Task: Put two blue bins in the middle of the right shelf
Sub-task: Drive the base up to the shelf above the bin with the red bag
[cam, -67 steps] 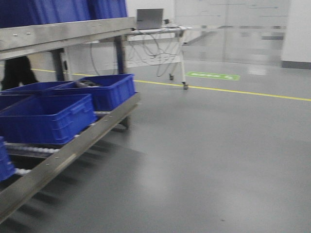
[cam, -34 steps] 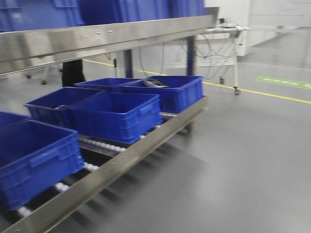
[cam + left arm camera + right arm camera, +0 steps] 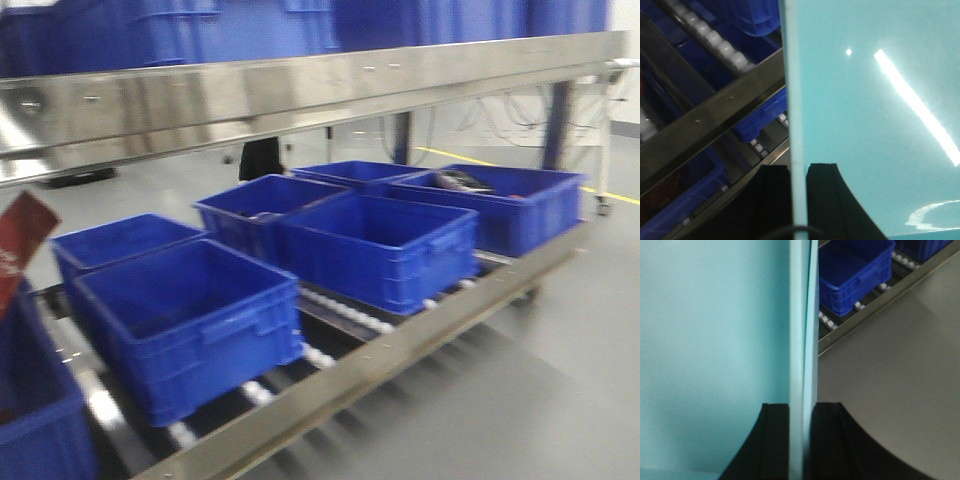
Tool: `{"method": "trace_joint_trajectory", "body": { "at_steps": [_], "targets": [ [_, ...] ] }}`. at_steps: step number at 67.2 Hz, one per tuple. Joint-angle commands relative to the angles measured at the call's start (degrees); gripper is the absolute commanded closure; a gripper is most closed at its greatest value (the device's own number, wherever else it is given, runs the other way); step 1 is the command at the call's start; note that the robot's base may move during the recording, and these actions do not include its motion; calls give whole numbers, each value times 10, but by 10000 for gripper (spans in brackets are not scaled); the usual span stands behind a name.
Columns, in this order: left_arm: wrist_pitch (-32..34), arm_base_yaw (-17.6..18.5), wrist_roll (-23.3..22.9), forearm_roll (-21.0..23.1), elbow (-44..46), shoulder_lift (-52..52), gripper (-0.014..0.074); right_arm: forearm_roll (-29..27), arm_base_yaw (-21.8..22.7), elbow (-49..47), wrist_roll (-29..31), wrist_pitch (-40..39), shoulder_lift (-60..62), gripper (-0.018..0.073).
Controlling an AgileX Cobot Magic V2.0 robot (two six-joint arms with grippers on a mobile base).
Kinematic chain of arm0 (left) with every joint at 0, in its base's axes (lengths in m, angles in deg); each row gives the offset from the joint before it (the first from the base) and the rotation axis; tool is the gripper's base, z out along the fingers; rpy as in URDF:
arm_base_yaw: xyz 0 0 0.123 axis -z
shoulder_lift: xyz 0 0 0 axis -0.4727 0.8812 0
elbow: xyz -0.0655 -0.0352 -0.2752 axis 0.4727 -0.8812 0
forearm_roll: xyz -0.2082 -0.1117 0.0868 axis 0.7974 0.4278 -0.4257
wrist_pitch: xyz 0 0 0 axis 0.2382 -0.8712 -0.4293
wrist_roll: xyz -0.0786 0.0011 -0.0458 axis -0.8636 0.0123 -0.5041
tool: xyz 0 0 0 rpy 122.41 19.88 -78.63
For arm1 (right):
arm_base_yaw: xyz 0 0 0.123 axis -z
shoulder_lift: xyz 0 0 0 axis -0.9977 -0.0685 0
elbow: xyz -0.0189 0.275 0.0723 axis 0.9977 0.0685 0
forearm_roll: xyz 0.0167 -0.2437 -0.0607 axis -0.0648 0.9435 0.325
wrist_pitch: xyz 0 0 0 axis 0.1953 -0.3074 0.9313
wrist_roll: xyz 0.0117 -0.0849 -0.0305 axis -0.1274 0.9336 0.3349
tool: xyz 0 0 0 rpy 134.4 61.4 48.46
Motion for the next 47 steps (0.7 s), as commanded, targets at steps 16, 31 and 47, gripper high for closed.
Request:
{"method": "trace_joint_trajectory", "body": {
  "at_steps": [16,31,47],
  "targets": [
    [39,2,3,2,9,-9,707,-18,-1,-11,4,-58,14,726],
    [39,2,3,2,9,-9,707,-18,-1,-11,4,-58,14,726],
    [39,2,3,2,9,-9,707,-18,-1,-11,4,-58,14,726]
  ]
}}
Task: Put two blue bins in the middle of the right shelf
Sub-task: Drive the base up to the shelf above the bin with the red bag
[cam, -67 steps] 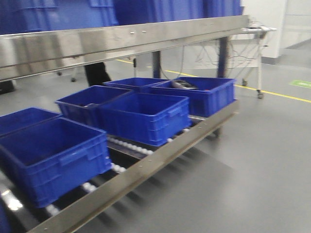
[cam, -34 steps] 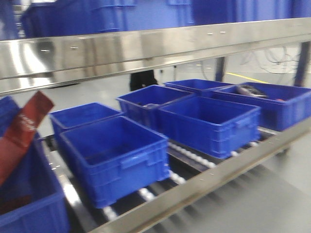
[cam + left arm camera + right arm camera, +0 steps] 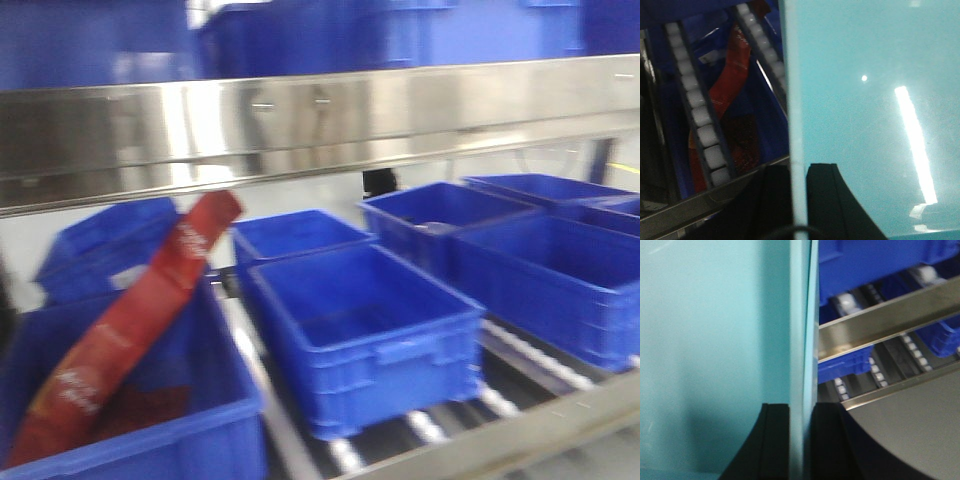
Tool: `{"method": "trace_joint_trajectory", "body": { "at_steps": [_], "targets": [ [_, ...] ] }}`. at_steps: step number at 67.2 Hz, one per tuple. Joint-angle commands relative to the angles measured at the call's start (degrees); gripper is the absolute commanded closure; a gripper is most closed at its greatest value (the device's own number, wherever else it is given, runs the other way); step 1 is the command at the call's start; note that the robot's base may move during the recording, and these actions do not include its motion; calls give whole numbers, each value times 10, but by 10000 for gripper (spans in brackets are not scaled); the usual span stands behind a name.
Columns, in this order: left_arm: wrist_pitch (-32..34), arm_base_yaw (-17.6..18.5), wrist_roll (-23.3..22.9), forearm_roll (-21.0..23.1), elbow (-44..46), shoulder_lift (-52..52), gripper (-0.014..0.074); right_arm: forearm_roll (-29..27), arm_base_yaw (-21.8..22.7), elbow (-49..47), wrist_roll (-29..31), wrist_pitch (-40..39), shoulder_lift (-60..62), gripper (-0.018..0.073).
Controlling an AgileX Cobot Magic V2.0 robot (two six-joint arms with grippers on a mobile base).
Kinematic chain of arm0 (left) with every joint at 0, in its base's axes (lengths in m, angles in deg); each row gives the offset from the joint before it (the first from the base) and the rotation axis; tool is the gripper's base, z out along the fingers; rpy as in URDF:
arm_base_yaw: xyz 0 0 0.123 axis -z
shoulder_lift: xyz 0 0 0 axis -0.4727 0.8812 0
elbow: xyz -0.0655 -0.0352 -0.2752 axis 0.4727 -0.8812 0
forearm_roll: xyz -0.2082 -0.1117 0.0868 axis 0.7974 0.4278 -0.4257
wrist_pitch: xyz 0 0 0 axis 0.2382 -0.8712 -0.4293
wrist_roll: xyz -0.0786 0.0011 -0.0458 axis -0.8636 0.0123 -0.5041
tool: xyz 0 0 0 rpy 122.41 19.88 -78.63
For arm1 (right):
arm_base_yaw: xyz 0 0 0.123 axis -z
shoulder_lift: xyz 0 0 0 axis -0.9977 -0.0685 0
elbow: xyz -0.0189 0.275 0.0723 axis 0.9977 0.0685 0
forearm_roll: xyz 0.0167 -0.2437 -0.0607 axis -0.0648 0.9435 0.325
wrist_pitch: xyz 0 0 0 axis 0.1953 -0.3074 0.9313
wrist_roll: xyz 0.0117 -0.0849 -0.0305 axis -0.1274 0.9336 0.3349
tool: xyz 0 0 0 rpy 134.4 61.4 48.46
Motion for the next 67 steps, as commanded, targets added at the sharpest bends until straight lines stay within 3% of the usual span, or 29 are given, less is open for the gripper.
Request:
{"method": "trace_joint_trajectory", "body": {
  "at_steps": [1,67],
  "targets": [
    [39,2,3,2,9,-9,707,-16,-1,-11,4,-57,14,726],
    [39,2,3,2,9,-9,707,-16,-1,-11,4,-57,14,726]
  ]
}}
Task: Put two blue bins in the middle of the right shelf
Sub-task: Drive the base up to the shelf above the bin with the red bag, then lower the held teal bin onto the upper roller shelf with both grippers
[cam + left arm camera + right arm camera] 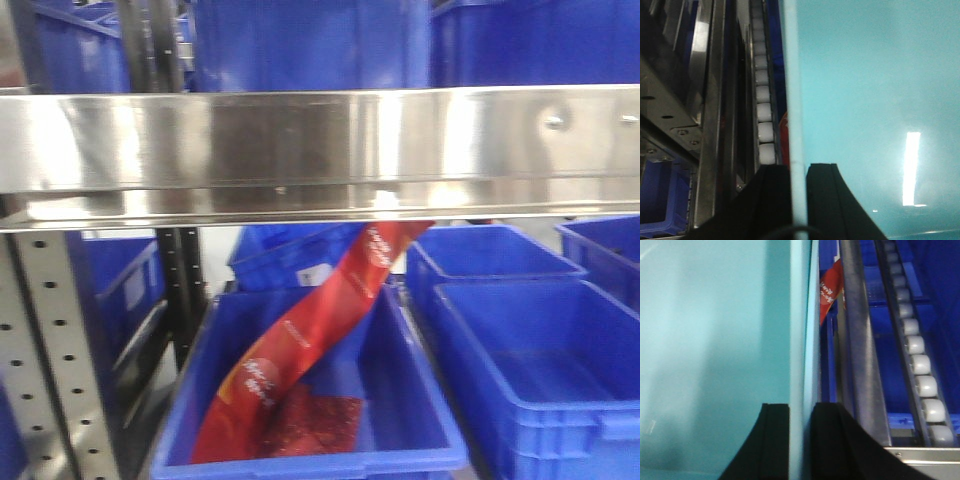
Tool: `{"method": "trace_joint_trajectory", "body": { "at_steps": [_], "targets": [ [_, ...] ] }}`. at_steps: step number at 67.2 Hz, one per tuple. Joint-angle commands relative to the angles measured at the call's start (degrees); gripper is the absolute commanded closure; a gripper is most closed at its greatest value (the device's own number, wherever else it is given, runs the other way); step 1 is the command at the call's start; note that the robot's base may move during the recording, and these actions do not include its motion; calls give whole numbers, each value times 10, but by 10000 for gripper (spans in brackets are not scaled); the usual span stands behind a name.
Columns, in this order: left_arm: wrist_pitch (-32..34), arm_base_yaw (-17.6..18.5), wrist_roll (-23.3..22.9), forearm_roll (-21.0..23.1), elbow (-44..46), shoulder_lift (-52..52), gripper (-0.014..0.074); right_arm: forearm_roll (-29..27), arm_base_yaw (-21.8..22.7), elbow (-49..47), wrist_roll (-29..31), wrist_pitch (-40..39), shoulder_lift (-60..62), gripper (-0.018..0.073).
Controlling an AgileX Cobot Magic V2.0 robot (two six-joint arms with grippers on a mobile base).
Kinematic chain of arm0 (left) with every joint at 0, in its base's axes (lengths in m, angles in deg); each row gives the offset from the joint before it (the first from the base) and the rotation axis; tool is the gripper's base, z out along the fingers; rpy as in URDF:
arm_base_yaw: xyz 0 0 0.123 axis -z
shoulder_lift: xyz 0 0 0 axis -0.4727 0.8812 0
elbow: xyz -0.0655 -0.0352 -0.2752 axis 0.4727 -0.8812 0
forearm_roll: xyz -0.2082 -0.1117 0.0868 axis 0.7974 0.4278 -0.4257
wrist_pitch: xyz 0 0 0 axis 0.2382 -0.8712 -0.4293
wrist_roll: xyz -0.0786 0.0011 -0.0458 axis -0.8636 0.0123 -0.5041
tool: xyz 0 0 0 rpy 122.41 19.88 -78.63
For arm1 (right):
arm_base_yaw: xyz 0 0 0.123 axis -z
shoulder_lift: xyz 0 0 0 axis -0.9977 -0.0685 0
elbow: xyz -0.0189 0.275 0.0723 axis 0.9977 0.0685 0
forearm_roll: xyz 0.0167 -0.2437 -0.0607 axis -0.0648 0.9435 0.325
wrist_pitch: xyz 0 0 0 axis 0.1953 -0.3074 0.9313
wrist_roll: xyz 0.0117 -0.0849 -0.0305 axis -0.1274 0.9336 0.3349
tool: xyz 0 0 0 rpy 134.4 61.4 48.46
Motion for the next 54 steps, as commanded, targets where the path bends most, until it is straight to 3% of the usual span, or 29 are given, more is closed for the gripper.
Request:
{"method": "trace_joint_trajectory", "body": {
  "at_steps": [1,54],
  "targets": [
    [39,2,3,4,9,-9,707,-17,-1,-11,4,-57,14,726],
    [39,2,3,4,9,-9,707,-17,-1,-11,4,-57,14,726]
  ]
}}
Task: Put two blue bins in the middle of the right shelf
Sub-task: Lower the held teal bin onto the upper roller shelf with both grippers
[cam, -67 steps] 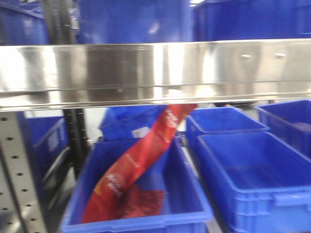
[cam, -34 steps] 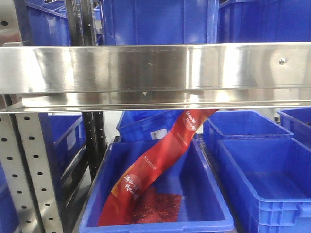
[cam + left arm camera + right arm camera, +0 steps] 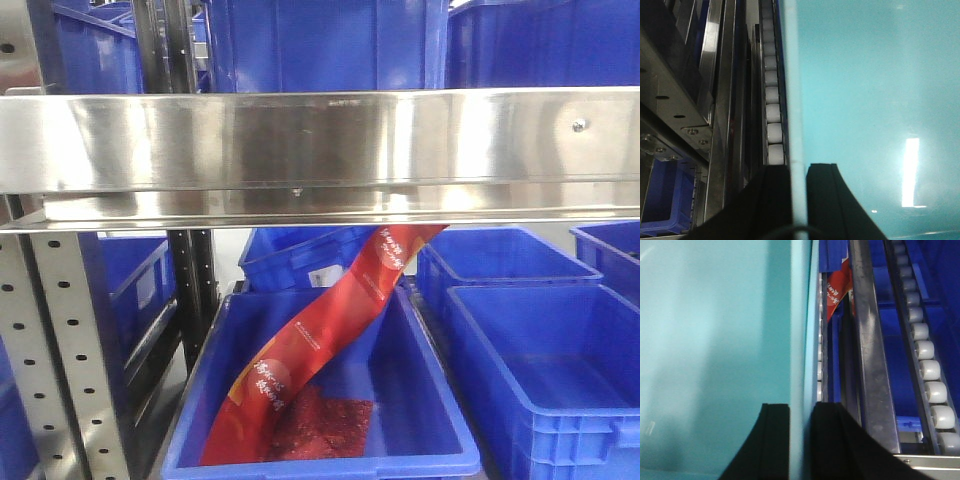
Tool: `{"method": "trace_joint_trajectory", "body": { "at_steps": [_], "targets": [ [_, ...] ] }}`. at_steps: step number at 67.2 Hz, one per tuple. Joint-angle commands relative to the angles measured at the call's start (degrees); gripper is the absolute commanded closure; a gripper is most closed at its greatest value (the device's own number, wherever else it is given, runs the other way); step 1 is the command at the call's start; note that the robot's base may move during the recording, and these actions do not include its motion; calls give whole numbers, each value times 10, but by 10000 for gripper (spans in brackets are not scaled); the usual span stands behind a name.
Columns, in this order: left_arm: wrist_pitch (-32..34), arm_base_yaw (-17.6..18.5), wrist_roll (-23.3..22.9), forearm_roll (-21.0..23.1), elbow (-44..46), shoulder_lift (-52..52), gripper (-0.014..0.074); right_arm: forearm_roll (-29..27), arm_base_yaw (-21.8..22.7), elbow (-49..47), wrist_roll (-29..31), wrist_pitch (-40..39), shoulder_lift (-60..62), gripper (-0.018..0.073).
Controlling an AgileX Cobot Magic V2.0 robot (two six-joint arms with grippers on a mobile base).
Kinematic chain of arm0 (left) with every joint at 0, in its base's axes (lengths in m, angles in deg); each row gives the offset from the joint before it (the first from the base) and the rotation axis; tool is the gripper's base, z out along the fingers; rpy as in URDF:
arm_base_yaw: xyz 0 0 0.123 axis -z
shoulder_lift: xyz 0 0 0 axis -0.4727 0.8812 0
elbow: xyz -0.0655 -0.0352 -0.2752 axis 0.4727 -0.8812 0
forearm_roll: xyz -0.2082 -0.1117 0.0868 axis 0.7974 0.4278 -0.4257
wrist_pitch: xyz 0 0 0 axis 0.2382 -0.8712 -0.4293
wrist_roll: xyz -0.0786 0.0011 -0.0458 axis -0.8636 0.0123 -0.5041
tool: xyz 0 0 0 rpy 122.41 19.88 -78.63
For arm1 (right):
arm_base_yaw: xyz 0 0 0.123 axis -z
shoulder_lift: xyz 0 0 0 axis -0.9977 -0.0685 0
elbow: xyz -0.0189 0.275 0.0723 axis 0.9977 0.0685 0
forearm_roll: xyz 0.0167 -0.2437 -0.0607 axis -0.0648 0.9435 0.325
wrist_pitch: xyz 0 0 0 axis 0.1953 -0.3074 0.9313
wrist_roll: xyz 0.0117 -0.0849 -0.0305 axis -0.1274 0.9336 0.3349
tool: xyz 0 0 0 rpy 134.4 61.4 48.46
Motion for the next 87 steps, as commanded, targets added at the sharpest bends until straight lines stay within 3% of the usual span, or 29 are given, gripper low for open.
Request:
{"method": "trace_joint_trajectory", "body": {
  "at_steps": [1,65,77,87],
  "targets": [
    [39,2,3,4,9,-9,707,-16,-1,-11,4,-57,14,726],
    [55,2,3,4,9,-9,707,-16,-1,-11,4,-72,3,726],
    [76,-1,3,4,9,20,707,18,-1,-11,4,-87,-34,726],
    [124,-5,-37,4,7,49,707,64,-1,4,-9,-118,-56,726]
  ]
}}
